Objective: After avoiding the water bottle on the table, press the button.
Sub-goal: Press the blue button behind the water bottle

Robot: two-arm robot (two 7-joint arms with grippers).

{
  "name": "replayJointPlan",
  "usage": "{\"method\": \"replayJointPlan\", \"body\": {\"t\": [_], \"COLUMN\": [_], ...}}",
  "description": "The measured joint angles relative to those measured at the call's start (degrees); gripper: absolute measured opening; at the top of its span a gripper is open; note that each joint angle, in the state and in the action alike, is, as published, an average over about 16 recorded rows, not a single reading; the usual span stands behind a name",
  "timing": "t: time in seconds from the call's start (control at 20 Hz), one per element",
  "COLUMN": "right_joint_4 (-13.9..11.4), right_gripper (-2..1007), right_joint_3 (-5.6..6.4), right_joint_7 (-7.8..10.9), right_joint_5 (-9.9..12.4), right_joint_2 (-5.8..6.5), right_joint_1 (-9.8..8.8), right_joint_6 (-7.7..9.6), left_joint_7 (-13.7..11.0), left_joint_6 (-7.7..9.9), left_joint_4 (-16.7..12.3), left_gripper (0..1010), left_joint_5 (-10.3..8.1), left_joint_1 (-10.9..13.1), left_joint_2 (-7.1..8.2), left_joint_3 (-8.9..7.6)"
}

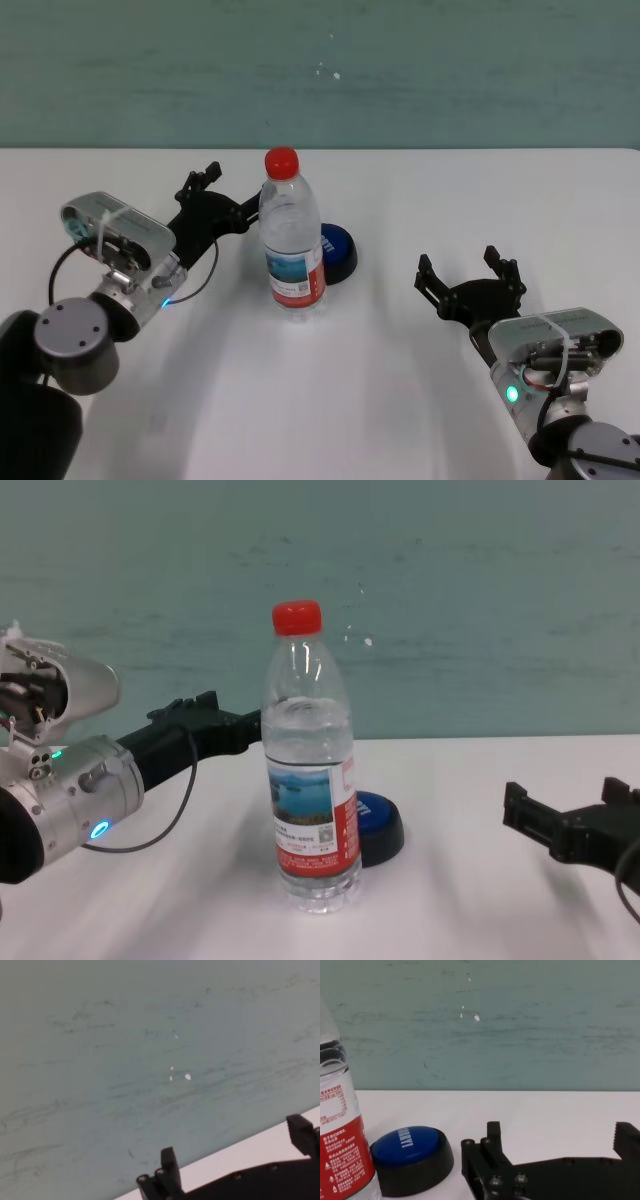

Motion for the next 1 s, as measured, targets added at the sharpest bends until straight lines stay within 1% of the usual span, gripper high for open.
{"method": "replayJointPlan", "body": {"t": [0.5, 1.0], "right_joint_4": [0.0, 0.0], "right_gripper": [1004, 1004], "right_joint_3": [0.00, 0.00], "right_joint_7": [0.00, 0.00], "right_joint_5": [0.0, 0.0], "right_joint_2": [0.00, 0.00], "right_joint_1": [0.00, 0.00], "right_joint_6": [0.00, 0.00], "left_joint_7": [0.5, 1.3], "left_joint_6": [-0.29, -0.32], "left_joint_4": [1.1, 3.2], "left_gripper": [1010, 1010], "left_joint_5": [0.46, 0.79], "left_joint_1": [-0.5, -1.7], "left_joint_2": [-0.34, -0.64], "left_joint_3": [-0.10, -0.95]}}
